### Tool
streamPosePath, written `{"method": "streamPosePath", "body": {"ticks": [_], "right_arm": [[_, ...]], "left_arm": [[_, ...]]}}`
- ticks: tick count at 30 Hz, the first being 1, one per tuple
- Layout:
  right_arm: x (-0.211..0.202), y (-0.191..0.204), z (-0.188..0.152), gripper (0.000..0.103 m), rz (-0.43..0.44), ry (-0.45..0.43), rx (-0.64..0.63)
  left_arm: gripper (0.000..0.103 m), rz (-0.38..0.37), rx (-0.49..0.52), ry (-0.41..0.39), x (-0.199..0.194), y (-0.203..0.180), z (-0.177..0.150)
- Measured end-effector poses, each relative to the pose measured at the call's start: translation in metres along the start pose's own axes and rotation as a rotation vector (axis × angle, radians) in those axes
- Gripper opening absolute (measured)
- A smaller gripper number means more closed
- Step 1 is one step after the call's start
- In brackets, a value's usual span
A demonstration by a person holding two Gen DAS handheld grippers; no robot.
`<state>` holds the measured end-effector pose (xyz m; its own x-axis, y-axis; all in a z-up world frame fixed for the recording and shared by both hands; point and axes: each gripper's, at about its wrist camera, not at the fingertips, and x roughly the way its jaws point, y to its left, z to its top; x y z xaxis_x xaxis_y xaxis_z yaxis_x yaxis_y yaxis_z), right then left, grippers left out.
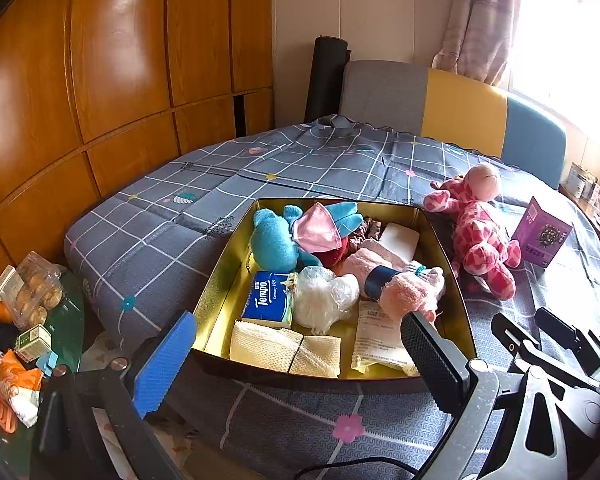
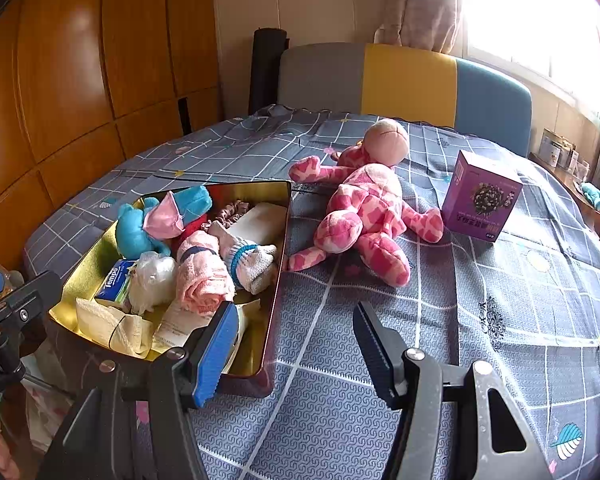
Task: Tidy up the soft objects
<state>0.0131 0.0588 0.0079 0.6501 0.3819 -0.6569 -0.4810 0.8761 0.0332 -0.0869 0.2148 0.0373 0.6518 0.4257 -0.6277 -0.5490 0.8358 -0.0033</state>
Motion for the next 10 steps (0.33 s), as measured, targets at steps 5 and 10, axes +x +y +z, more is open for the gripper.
{"method": "streamPosePath", "body": {"ticks": [5,10], "right_arm": [[0.0015,-0.0006,-0.0014,0.061,0.0,0.007,0.005],[0.0025,-0.005,-0.0008,0.061,-0.001,0.009,0.018]], "left_arm": [[0.102,0.023,-0.003,-0.019,-0.0015,0.0005,-0.0015],[0.103,0.027,-0.006,-0.023,-0.001,0.0018,-0.0028]]}}
